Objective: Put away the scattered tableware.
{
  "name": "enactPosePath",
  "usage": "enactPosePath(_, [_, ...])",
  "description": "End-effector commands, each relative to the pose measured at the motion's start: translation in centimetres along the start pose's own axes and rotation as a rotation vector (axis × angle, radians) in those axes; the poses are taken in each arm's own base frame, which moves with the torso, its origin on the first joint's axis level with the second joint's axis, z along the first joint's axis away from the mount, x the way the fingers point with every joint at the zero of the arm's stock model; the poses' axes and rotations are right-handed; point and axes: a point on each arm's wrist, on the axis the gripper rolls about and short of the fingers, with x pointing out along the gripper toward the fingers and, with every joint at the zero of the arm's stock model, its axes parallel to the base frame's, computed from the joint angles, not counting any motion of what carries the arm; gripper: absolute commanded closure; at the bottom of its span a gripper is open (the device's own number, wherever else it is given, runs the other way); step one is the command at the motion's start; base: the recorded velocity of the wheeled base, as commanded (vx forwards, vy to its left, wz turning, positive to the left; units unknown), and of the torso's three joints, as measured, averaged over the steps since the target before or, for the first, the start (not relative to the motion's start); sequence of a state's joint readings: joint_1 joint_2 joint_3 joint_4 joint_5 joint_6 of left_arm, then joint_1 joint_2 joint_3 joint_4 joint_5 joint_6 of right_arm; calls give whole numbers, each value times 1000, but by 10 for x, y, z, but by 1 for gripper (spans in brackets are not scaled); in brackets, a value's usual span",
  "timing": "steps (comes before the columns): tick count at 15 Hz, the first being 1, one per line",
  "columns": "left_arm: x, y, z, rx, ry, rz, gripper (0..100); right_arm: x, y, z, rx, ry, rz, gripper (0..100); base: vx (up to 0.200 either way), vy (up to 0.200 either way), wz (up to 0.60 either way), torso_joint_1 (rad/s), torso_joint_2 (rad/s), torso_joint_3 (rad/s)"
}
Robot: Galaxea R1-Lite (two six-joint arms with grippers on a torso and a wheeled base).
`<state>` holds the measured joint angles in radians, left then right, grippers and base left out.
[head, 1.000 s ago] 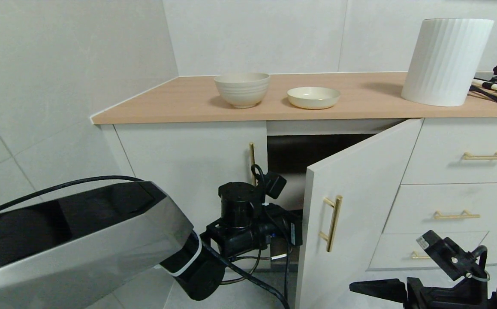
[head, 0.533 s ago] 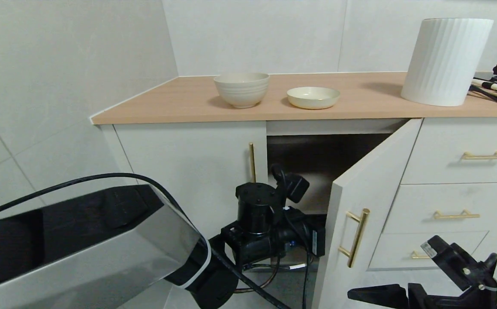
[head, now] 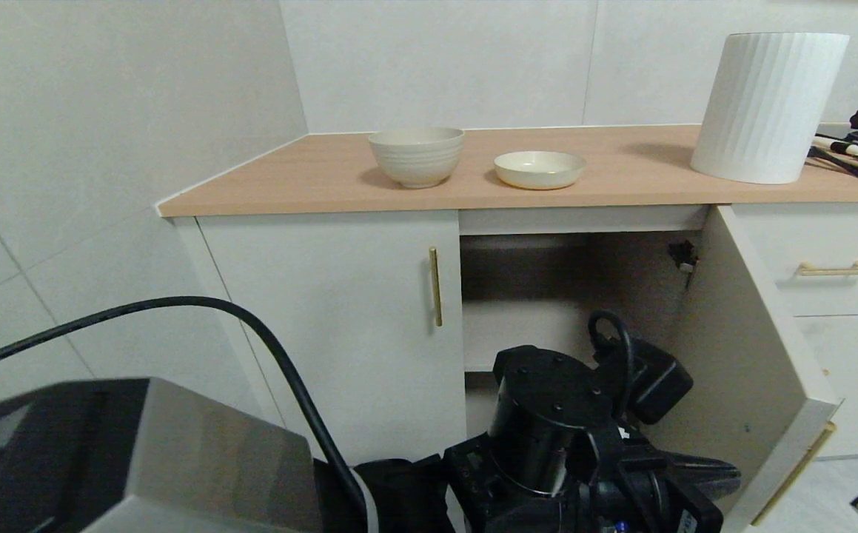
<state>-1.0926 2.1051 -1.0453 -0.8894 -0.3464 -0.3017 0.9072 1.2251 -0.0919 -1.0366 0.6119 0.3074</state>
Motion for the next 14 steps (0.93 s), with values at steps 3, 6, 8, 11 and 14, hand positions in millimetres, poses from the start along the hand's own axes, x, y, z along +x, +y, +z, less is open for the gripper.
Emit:
enactPosePath(3, [-21, -9, 21, 14, -57, 14, 100, -12, 17, 20, -91, -100, 34, 0, 0, 0, 0, 0, 0, 0])
enactPosePath(6, [-63, 14, 40, 3, -135, 188, 100, -4, 2, 35, -72, -119, -89, 0, 0, 0, 0, 0, 0, 0])
enactPosePath(8, [-95, 30, 49, -6, -188, 325, 100, 4, -17, 58, -41, -138, -253, 0, 0, 0, 0, 0, 0, 0])
enactPosePath(11, [-153, 41, 63, -10, -279, 497, 100, 7, -40, 95, -2, -145, -415, 0, 0, 0, 0, 0, 0, 0])
enactPosePath(14, [-207, 44, 67, 28, -329, 628, 100, 5, -66, 128, 23, -120, -533, 0, 0, 0, 0, 0, 0, 0])
